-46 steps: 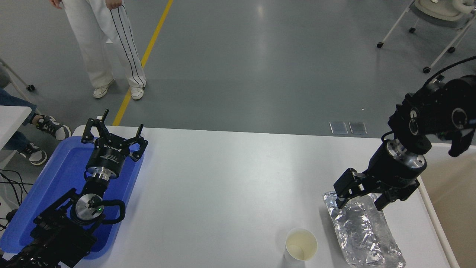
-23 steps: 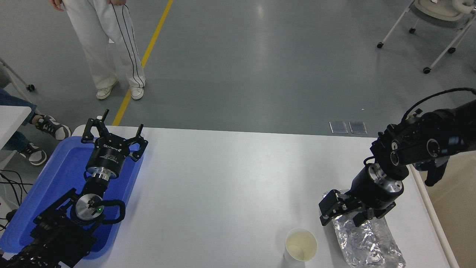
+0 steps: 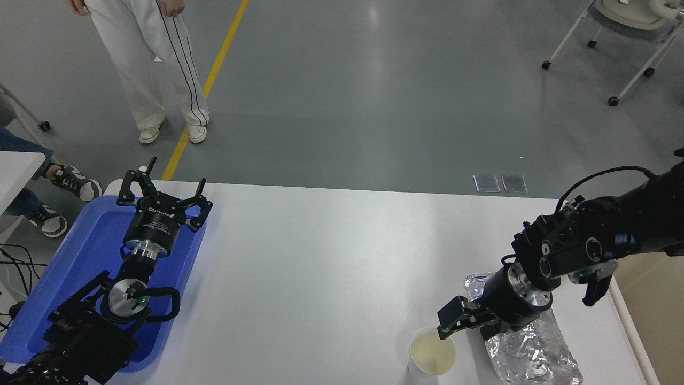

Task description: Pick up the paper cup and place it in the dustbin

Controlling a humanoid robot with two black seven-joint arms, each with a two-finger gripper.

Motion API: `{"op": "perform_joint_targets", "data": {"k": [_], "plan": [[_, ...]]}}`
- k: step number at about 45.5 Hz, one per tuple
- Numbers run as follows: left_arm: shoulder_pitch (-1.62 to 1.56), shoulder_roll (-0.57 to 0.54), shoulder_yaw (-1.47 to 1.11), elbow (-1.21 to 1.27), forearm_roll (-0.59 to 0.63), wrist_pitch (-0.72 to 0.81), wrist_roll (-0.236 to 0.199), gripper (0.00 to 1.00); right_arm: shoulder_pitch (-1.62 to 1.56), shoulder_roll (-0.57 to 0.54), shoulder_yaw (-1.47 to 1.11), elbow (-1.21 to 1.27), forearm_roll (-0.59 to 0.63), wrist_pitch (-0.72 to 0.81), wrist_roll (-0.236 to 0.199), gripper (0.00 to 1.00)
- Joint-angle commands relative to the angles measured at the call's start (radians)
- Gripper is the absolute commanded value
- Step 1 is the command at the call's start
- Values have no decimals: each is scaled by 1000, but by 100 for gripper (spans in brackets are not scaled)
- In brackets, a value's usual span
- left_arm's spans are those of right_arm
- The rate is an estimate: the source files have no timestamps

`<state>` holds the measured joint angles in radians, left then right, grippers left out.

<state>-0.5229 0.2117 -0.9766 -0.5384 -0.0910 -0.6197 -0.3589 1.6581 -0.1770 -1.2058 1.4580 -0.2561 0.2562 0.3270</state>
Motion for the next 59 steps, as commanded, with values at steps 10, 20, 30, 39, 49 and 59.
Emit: {"op": "perform_joint_targets", "data": {"k": [10, 20, 30, 39, 49, 59], "plan": [[0, 0, 1, 0, 1, 0, 0, 100, -60, 17, 32, -5, -6, -55, 1, 89], [0, 0, 1, 0, 1, 0, 0, 100, -86, 24, 34, -19, -3, -63, 1, 87], [0, 0, 1, 0, -1, 0, 0, 100, -98, 37, 35, -30, 1, -69, 0, 69], [0, 0, 1, 0, 1, 0, 0, 100, -100, 37, 34, -28, -3, -58, 0, 44], [0, 0, -1, 0, 1, 0, 0, 100, -106, 36, 32, -21, 0, 0, 0, 0], [0, 0, -1, 0, 1, 0, 0, 100, -97, 31, 22, -24, 5, 130, 0, 0]]}}
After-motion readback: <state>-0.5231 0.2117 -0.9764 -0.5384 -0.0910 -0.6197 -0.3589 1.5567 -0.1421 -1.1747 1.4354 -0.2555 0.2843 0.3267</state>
